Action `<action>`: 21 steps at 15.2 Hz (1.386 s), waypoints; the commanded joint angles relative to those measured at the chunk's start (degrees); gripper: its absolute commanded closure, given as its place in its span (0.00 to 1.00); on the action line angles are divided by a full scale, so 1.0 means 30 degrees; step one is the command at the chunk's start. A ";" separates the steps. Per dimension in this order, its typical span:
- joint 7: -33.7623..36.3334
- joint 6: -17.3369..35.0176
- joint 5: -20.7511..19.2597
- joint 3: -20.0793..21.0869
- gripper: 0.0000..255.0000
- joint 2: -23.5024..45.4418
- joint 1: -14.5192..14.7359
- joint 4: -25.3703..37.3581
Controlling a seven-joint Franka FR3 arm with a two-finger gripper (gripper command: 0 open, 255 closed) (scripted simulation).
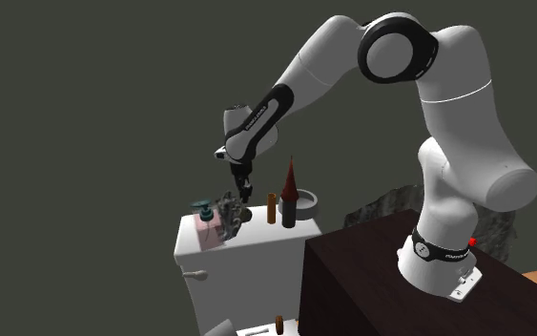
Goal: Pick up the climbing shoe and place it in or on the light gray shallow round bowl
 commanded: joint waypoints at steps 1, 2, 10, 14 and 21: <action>0.0125 -0.0382 -0.0233 -0.0180 1.00 -0.0390 0.0124 0.0033; 0.0189 -0.0573 -0.0348 -0.0261 1.00 -0.0576 0.0186 0.0051; 0.0684 -0.2160 -0.1250 -0.0825 1.00 -0.1988 0.0627 0.0354; 0.0915 -0.2990 -0.1675 -0.1049 1.00 -0.2636 0.0807 0.0609; 0.0887 -0.3629 -0.2689 -0.1671 1.00 -0.4429 0.0933 -0.0305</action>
